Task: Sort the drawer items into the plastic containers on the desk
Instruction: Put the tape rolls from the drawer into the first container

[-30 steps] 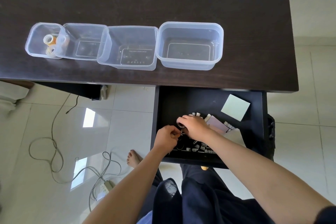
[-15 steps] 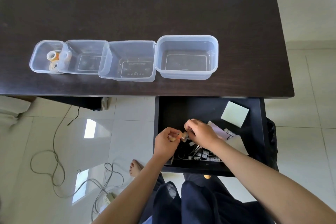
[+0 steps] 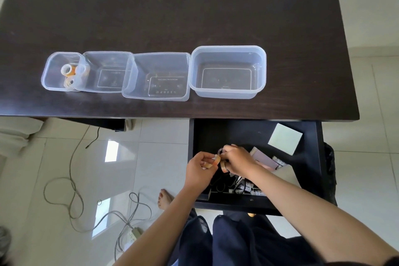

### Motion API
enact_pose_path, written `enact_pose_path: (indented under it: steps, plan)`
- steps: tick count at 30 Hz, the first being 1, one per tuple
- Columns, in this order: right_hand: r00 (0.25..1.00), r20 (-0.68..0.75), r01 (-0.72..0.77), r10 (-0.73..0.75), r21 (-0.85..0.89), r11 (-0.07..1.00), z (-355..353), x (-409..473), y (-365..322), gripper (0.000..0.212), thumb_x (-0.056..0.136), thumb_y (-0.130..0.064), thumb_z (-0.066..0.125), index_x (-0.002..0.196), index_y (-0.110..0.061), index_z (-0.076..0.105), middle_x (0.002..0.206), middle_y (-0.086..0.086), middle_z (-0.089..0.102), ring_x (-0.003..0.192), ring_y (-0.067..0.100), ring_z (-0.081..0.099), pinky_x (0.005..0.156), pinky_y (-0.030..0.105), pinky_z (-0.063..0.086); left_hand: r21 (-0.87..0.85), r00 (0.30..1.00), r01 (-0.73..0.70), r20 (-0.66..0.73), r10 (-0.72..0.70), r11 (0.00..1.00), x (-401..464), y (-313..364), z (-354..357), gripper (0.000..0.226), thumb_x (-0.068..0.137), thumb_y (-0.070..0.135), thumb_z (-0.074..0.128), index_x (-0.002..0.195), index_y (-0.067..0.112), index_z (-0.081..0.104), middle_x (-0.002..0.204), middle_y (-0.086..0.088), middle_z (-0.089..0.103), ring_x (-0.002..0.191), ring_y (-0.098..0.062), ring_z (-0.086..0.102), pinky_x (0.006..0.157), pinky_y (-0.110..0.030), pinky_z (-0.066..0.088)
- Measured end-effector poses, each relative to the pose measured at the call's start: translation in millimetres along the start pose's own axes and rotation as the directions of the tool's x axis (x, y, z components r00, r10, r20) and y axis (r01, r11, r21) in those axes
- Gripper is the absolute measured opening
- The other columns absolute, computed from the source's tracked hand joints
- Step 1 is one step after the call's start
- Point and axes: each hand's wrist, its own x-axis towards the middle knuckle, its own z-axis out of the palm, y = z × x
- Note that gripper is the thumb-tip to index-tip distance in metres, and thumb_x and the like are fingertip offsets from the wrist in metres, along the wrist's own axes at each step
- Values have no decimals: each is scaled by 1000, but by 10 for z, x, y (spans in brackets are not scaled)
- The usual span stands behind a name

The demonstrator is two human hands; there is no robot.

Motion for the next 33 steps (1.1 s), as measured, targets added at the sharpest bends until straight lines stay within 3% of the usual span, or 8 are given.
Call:
enact_pose_path:
  steps: [5, 12, 15, 22, 27, 33]
  plan:
    - [985, -143, -59, 98, 255, 965, -151, -85, 33, 26, 87, -11, 61, 108, -20, 72, 98, 3, 60, 95, 17, 53, 72, 31, 43, -53, 1000, 7, -21, -8, 999, 15, 107, -26, 14, 83, 20, 70, 95, 22, 64, 85, 7, 66, 77, -10, 62, 57, -9, 48]
    - [957, -220, -133, 190, 250, 959, -312, -235, 21, 26, 83, -25, 72, 108, -25, 73, 90, -10, 51, 100, 16, 55, 68, 23, 31, -76, 1000, -18, 6, 19, 997, 8, 239, -2, 18, 82, 16, 70, 90, 29, 60, 85, 7, 66, 79, -13, 65, 64, -15, 51]
    - [930, -306, -121, 204, 267, 956, -391, -287, -3, 25, 79, -20, 75, 104, -22, 74, 94, -7, 59, 99, 16, 58, 69, 23, 35, -105, 1000, -26, 15, 28, 994, -26, 287, 5, 23, 81, 12, 69, 84, 32, 59, 85, 5, 67, 79, -14, 65, 65, -17, 52]
    - [889, -420, -75, 181, 257, 963, -588, -337, -156, 23, 78, -19, 74, 100, -26, 75, 85, -17, 49, 83, 7, 51, 70, 33, 50, -163, 998, -61, 2, 63, 985, -85, 346, -98, 22, 81, 10, 70, 87, 28, 60, 87, 1, 68, 81, -16, 66, 63, -15, 50]
    - [821, -563, 73, 97, 271, 960, -726, -362, -467, 24, 80, -17, 73, 102, -25, 74, 90, -8, 58, 87, 12, 56, 70, 34, 52, -269, 990, -143, -38, 138, 952, -163, 376, -435, 22, 80, 4, 69, 96, 18, 63, 85, -2, 70, 79, -20, 68, 68, -20, 56]
    - [685, -728, 282, -32, 225, 933, -1004, -188, -1257, 26, 75, -11, 77, 100, -17, 73, 88, -2, 64, 79, 12, 61, 71, 24, 53, -374, 965, -263, -114, 237, 889, -136, 412, -1229, 20, 79, 1, 69, 92, 15, 64, 82, -6, 70, 76, -25, 65, 73, -27, 56]
